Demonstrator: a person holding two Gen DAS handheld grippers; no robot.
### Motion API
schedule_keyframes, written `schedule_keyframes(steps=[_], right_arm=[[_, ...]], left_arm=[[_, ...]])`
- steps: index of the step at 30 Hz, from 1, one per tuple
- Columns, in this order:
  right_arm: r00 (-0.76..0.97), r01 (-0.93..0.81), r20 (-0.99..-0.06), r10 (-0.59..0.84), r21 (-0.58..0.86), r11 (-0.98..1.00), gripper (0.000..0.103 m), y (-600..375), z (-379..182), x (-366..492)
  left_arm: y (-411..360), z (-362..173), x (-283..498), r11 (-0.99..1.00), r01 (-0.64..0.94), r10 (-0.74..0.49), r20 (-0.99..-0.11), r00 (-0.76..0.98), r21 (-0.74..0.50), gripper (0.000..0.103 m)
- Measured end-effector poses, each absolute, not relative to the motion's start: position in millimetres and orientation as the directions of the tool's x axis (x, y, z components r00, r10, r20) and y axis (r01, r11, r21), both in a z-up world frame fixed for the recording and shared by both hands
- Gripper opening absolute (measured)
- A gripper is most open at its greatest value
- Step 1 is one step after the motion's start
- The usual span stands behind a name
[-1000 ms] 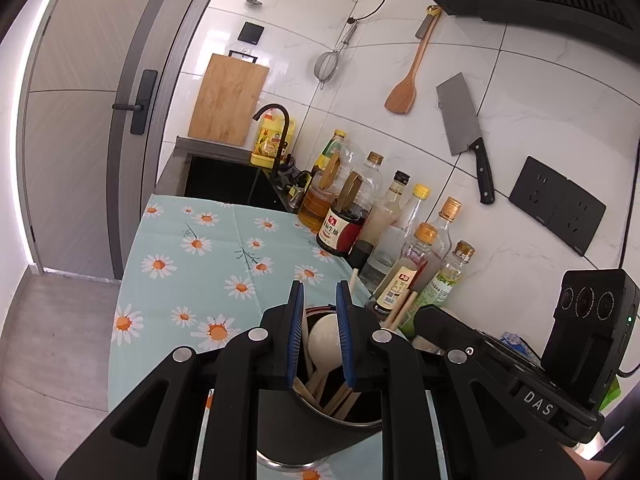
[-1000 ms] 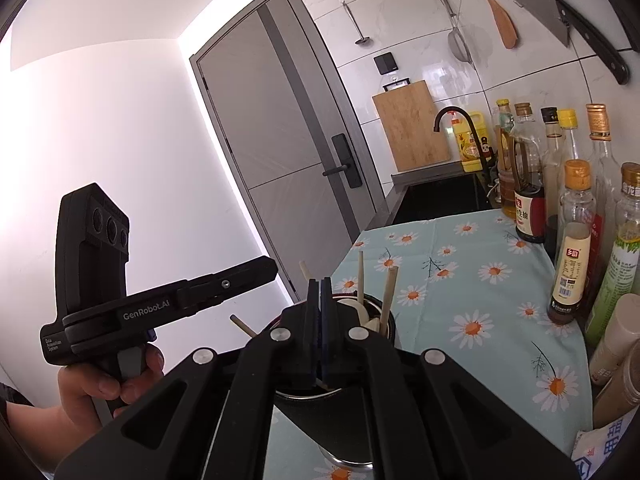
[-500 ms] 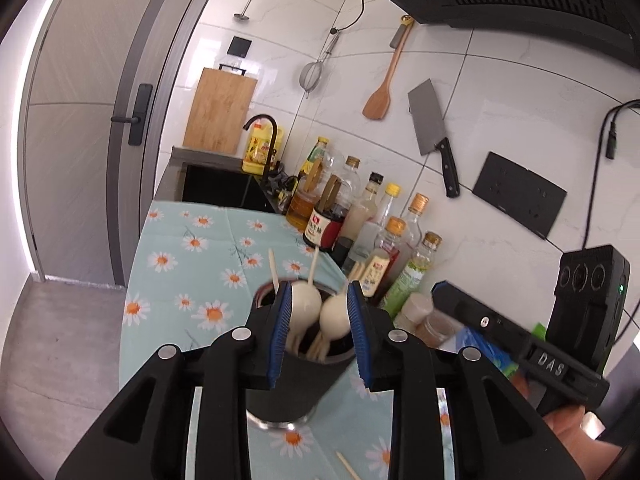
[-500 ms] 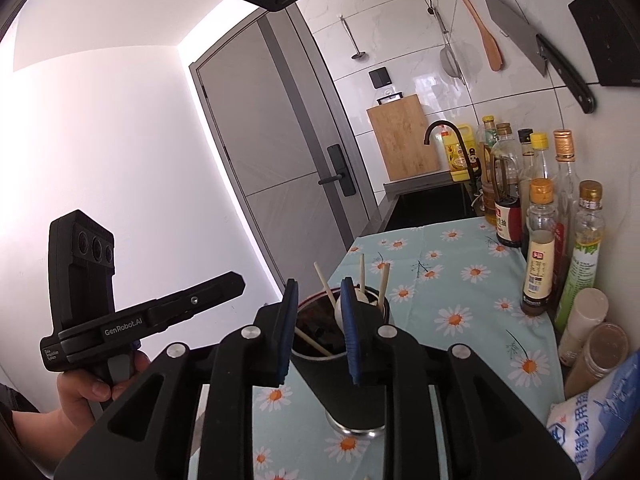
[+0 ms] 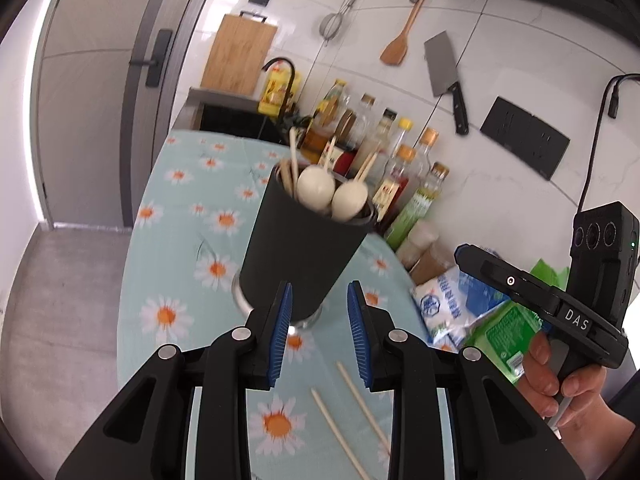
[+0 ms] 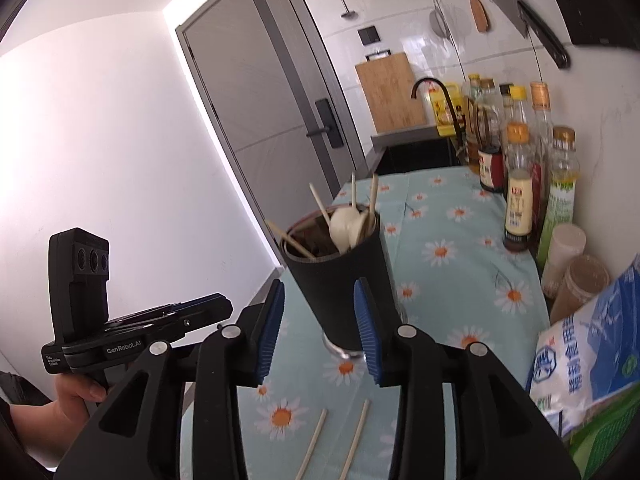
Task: Organize utensils
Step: 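Move both tools back down to the last two chopsticks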
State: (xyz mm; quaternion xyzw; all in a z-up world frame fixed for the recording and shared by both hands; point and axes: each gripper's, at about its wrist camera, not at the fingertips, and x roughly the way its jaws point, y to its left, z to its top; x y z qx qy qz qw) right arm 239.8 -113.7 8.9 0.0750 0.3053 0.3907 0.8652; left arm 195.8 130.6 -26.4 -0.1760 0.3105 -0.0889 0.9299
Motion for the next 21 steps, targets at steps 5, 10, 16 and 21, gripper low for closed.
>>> schedule_keyframes(steps=[5,10,16,21], right_arm=[[0.462,-0.597,-0.549,0.697,0.388,0.702,0.042,-112.1,-17.2,230.5],[0.394,-0.557,-0.650,0.650,0.394,0.731,0.050,-108.6,-44.0,226.4],[0.303,-0.505,-0.748,0.590,0.399,0.765,0.051,-106.4,-72.2,227.6],[0.245,-0.453,-0.827,0.506,0.364,0.814,0.051,-102.3,-93.8,229.2]], left_arm=[[129.1,-47.4,185.2,0.915,0.031,-0.286,-0.593,0.753,-0.402,0.028],[130.6,-68.0,177.2,0.912,-0.010,-0.280,-0.642,0.714,-0.409,0.037],[135.3,-88.6,168.6,0.905,-0.053,-0.278,-0.683,0.676,-0.421,0.037],[133.6,-100.1,162.5,0.903,-0.064,-0.289,-0.710,0.642,-0.425,0.037]])
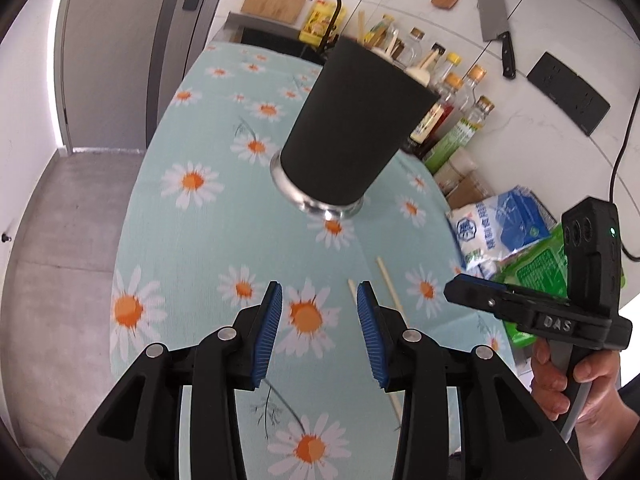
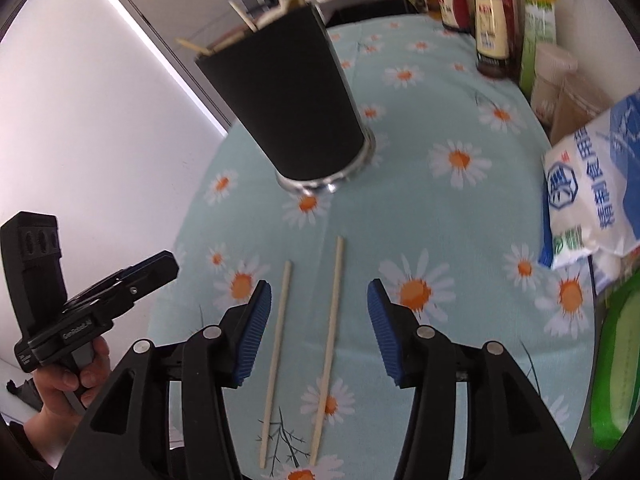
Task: Organize utensils
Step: 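Move both tools back down to the last two chopsticks, then grasp a wooden chopstick with the right tool while the left tool grasps the other chopstick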
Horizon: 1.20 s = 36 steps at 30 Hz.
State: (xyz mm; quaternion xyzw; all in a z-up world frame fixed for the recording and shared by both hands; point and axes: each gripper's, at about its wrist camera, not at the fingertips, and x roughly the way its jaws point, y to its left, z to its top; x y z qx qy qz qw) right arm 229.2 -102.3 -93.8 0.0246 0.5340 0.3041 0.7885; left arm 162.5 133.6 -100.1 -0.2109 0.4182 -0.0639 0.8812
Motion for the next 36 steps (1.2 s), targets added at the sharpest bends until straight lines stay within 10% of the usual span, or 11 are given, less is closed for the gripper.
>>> schedule_keyframes(steps=[11,36], right_arm=[[0.111,-0.452,-0.926,0.361,0.277,0.848,0.050,-76.8,-119.2,235.5],[-0.111,-0.497,-0.982,0.152,0.187,0.848,0.006,-25.2,-137.5,274.3]], left_arm=[[128.6,-136.9,144.6,0.879,-0.099,-0.335,-0.753,0.567,-0.466,0.037],[98.0,-141.2,153.3,0.892,-0.216,-0.262,-0.844,0.468,-0.397,0.037]])
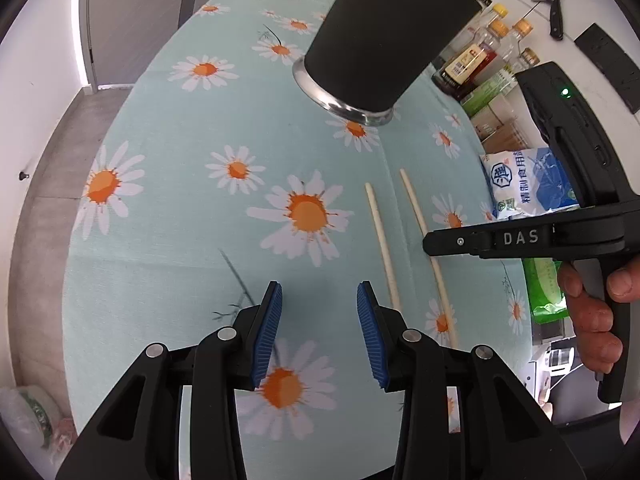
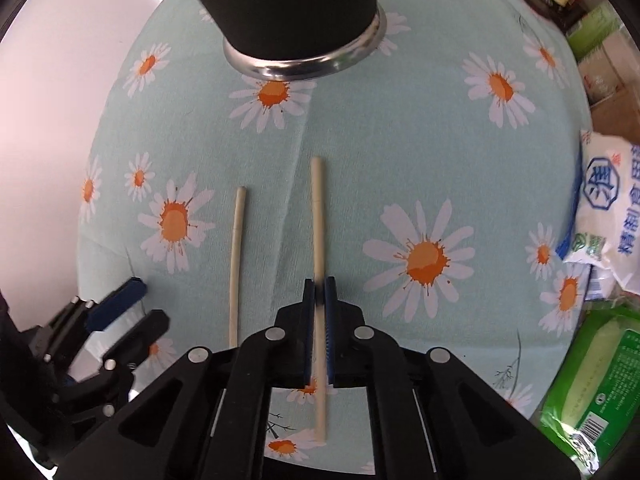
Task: Organize utensils
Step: 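Grasp a wooden chopstick with the right tool while the left tool grasps the other chopstick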
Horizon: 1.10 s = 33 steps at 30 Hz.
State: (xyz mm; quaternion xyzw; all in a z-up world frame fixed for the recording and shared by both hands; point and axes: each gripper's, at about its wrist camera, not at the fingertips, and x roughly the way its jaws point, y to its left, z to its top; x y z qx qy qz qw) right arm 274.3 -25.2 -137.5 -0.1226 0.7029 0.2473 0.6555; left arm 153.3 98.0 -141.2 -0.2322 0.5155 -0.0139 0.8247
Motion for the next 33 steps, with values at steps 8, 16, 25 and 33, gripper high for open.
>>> schedule_keyframes(steps=[8,16,25,33], right_arm=[[-0.164,-0.460,-0.919,0.358,0.392,0.797,0.006,-66.0,-126.3,285.1],[-0.133,-0.499,-0.862,0.490,0.485,0.718,0.006,-112.6,-94.4,269.9],[-0.090,-0.553,-0.834,0.544,0.496,0.669,0.006,-152.0,-68.8,264.3],[-0.083,-0.556,-0.796,0.599,0.536,0.635,0.006,-166.8,-63.1,267.6]], left_arm=[[72.6,-131.6,173.2,0.918,-0.227,-0.226,-0.897,0.379,-0.327,0.037],[39.7,-129.7,196.5,0.952,-0.239,-0.120,-0.951,0.284,-0.191,0.037],[28.6,-139.1,222.2,0.942,-0.305,-0.074,-0.972,0.224,-0.142,0.035],[29.1,-141.9,230.9,0.942,-0.314,-0.041,-0.971,0.237,-0.117,0.004]])
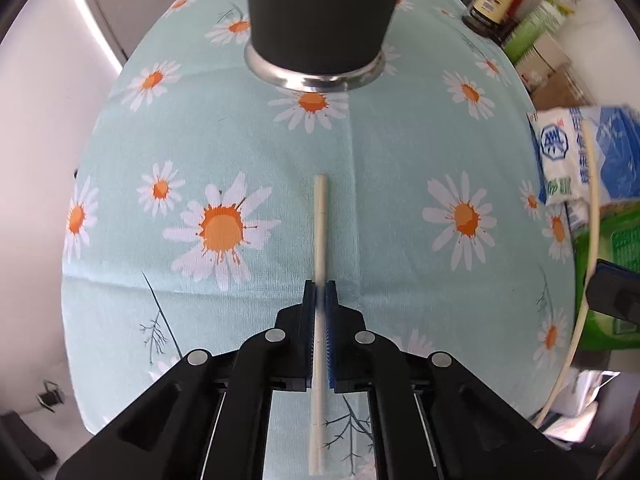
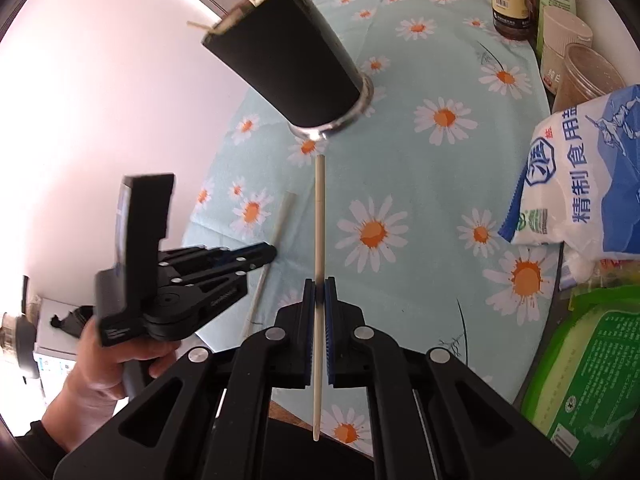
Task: Organize utensils
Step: 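Grasp a wooden chopstick with the right tool while the left tool grasps the other chopstick, then lift both chopsticks and carry them over the black holder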
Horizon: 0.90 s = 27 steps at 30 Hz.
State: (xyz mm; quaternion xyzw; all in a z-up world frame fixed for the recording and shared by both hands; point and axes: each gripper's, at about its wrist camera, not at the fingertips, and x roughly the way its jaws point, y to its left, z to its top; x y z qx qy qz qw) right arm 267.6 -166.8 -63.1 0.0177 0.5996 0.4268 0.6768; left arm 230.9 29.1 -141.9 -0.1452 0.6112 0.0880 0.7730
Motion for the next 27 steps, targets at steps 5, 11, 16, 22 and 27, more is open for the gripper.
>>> schedule_keyframes(steps=[5,11,16,22,27], right_arm=[[-0.074,-0.556,-0.780,0.621,0.549,0.624,0.006,-170.1,-60.8,268.1],[-0.055,-0.547,-0.771,0.634,0.555,0.628,0.006,-163.4,-59.9,265.8],[-0.023,-0.554,-0.746,0.666,0.564,0.613,0.006,-149.8,-55.0,263.8],[0.063,-0.566,-0.715,0.697,0.549,0.615,0.006,-126.9,-41.0,255.3],[0.147,-0.569,-0.715,0.684,0.504,0.650,0.006,-103.6,-26.2,247.6]], left_arm=[[32.4,-141.4,227.4,0.932,-0.337,-0.049,-0.967,0.249,-0.134,0.003],[40.1,-120.8,215.6,0.935,-0.319,-0.053,-0.949,0.310,-0.156,0.003],[49.8,-99.1,211.7,0.936,-0.293,-0.076,-0.922,0.379,-0.197,0.003],[63.4,-64.4,205.0,0.937,-0.227,-0.127,-0.865,0.486,-0.266,0.003],[79.9,-38.3,203.6,0.936,-0.160,-0.170,-0.802,0.573,-0.312,0.003]])
